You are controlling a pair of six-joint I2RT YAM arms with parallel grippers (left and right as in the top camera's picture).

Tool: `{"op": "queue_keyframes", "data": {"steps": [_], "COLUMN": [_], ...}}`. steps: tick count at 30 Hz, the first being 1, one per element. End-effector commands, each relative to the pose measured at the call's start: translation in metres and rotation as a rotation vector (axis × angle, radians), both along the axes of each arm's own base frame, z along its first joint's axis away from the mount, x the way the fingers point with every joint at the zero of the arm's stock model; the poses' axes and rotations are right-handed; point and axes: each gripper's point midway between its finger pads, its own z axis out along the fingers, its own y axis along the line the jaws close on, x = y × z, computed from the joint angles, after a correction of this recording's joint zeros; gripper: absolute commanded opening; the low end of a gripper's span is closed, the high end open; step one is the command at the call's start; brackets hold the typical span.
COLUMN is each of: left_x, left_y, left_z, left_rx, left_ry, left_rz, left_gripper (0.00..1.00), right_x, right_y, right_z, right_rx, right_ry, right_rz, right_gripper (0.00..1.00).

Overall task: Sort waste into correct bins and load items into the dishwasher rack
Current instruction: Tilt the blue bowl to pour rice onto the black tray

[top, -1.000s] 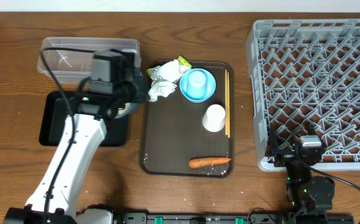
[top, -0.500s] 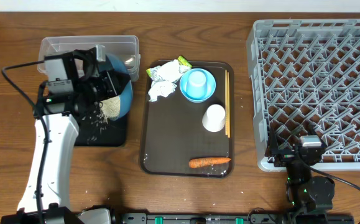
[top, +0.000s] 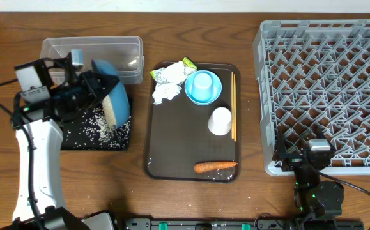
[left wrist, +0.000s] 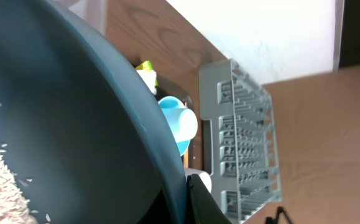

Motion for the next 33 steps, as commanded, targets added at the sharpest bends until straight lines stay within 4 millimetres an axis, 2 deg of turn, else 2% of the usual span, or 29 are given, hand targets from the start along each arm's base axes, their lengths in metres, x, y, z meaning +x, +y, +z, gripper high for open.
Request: {"op": "queue_keyframes", "data": {"steps": [1,10,19,24,28,33], "left_x": [-0.002,-0.011,-0.013,-0.019,-0.031,-0.029], "left_y": [0.009,0.016,0.044,0.053,0.046,0.058], "left_z": [0.025,0.038,0.038,0.047,0.066,0.062], "left_rx": [-0.05,-0.152,-0.202,-0.257,-0.373,-0.367], "left_ry": [-0.048,-0.067,-0.027,-0.055,-0.088,-0.084], "left_rz": [0.01,-0.01,0.088,0.084,0.003,0.045], "left_gripper": [0.06,0.06,0.06,0.06,0.06,0.06], "right_x": [0.0,0.0,0.0,0.0,0.0,0.0], "right_y": [-0.003,-0.003,-0.003,-0.003,-0.003,-0.003], "right_z": [-0.002,-0.002,-0.002,-0.002,-0.002,-0.002], "right_rx": [0.014,0.014,0.014,0.014,0.014,0.014], "right_ry": [0.005,0.005,0.005,0.005,0.005,0.005], "right_rz": [-0.015,-0.015,-0.015,-0.015,-0.015,-0.015], "right_gripper": [0.99,0.99,0.99,0.99,0.99,0.99]}}
